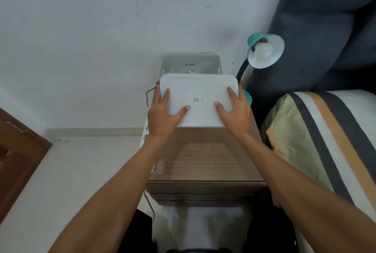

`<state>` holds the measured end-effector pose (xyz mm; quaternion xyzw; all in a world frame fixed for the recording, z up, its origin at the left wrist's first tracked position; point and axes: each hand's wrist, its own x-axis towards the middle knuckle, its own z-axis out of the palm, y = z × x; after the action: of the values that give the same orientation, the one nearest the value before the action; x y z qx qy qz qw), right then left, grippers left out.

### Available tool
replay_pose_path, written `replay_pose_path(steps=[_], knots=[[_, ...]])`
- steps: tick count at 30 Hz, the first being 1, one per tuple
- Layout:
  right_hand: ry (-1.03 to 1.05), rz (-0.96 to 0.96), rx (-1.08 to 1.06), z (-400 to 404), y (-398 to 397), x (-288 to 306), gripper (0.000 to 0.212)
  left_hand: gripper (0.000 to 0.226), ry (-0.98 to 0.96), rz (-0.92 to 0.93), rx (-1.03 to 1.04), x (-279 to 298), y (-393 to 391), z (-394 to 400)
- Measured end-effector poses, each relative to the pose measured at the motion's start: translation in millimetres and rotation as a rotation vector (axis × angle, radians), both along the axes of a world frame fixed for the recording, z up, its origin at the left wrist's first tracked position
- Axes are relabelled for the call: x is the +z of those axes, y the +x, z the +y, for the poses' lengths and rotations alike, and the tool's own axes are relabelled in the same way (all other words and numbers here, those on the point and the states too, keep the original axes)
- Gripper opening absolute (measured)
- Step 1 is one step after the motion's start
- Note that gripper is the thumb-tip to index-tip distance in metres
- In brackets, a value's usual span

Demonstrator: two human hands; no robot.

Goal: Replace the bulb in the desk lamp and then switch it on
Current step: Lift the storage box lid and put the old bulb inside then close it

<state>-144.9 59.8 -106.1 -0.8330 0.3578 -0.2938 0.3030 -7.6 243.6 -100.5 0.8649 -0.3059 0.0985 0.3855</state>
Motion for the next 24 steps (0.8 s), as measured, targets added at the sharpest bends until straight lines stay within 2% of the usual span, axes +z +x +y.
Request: replay_pose_path(steps=[7,16,20,24], knots=[[-0.006,0.005,0.016,-44.7,78.8,53.7,0.072,0.089,-0.038,-0.001,-0.014,40.8,85.6,-50.2],[0.077,0.123,0.037,-94.0,141.0,46.6,0.075,0.085,0.008,0.104,-0.043,35.8,145.7,-100.7],[0.133,0.166,0.061,-105.7,154.1,41.4,0.075,0.075,0.04,0.169,-0.037,34.8,156.4,-112.1],[0.146,0.194,0.07,-112.5,162.9,36.0,0.076,0.077,0.055,0.201,-0.031,28.6,169.0,-116.5]])
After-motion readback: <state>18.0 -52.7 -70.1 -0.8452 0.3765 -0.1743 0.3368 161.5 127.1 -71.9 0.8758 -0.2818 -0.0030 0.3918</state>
